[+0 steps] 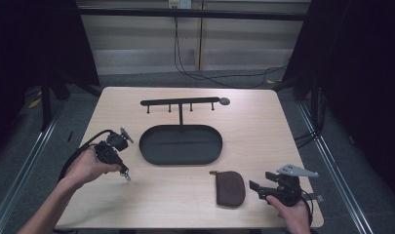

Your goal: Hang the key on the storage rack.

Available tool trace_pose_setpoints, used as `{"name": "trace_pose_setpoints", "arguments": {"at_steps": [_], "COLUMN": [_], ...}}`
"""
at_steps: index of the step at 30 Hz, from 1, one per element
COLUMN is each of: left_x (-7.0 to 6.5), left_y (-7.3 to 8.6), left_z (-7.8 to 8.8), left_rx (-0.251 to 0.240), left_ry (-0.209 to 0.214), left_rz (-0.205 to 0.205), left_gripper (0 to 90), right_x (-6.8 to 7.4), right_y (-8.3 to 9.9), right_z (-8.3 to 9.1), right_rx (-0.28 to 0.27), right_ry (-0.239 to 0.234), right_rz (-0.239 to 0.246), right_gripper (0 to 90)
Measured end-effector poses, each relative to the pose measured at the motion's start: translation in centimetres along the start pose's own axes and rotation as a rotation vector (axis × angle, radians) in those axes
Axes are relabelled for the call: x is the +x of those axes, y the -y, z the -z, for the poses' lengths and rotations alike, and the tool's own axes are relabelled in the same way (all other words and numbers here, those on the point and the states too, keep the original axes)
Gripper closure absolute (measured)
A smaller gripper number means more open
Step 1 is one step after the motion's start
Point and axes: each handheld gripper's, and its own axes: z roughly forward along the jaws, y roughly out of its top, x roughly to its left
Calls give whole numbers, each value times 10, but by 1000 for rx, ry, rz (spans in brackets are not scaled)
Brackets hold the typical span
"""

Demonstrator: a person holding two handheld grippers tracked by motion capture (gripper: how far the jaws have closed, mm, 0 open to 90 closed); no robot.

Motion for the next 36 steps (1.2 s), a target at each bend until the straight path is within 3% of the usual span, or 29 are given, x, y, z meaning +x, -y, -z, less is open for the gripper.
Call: {"name": "trace_pose_setpoints", "arguments": {"at_steps": [12, 25, 30, 36], "left_x": [0, -4, -5, -9], "left_y": [-1, -4, -8, -13], "left_z": [14, 32, 35, 42], "left_rx": [1, -15, -12, -4], "left_ry": [33, 40, 9, 7], "left_rz": [-34, -70, -63, -95], "left_gripper": [891, 891, 892, 890], "right_x": [0, 0, 0, -1], "right_y": [0, 0, 0, 0], "right_z": [0, 0, -1, 0], "right_rx": [3, 4, 6, 6], "right_ry": [-1, -2, -2, 6], "right_rz": [2, 0, 2, -9], "right_gripper": [223, 217, 218, 220]}}
